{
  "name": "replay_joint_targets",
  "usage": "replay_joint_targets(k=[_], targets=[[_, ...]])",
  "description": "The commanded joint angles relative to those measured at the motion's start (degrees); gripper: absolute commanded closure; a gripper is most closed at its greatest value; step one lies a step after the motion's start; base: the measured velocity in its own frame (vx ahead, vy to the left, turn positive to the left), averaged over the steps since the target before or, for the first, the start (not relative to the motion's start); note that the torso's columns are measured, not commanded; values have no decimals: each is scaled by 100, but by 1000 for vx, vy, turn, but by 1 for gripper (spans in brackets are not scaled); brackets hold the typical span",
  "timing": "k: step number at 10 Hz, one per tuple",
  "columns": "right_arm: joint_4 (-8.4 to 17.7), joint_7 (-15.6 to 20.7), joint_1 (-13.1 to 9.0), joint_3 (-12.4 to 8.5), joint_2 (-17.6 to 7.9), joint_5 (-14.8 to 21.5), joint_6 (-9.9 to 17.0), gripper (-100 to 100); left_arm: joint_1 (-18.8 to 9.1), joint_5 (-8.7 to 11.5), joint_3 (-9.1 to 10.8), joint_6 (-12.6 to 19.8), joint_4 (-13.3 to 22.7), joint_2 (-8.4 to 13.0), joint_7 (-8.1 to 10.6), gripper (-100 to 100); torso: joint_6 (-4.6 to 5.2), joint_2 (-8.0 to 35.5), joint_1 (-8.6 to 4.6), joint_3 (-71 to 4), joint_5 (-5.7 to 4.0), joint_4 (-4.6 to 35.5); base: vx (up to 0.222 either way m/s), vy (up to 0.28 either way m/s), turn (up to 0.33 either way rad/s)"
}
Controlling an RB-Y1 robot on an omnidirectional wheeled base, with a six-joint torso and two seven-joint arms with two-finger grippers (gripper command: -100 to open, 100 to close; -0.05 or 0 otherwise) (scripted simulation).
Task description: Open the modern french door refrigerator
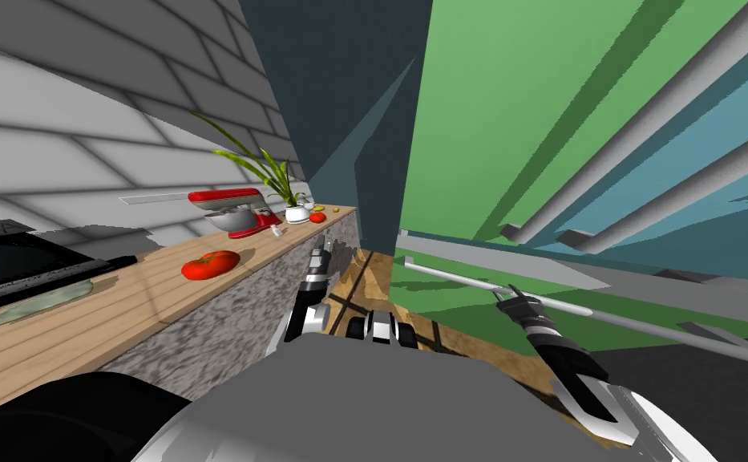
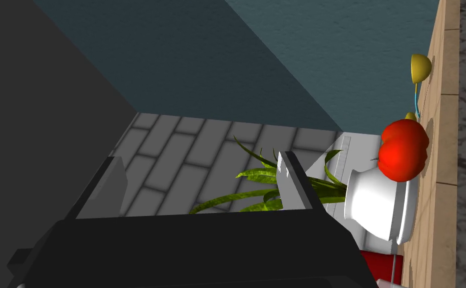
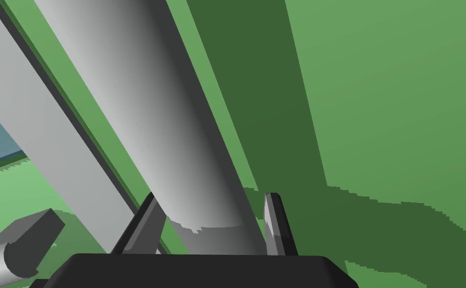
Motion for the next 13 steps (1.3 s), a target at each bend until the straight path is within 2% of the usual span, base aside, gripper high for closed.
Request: replay_joint_targets(k=[1,5,13], targets=[[-12,-35,76,27,-17,3,-51,100,1,0,1,0,0,1,0,0,-2,-32,-11,-21,14,3,-127,54,-45],[-64,-75,130,19,-60,-6,-70,100,0,0,0,0,0,0,0,0,-3,7,1,3,0,-2,-151,49,-33],[-147,-79,300,79,-22,-24,-304,100,1,0,0,0,0,0,0,0,8,-1,1,-3,4,-4,-158,41,-44]])
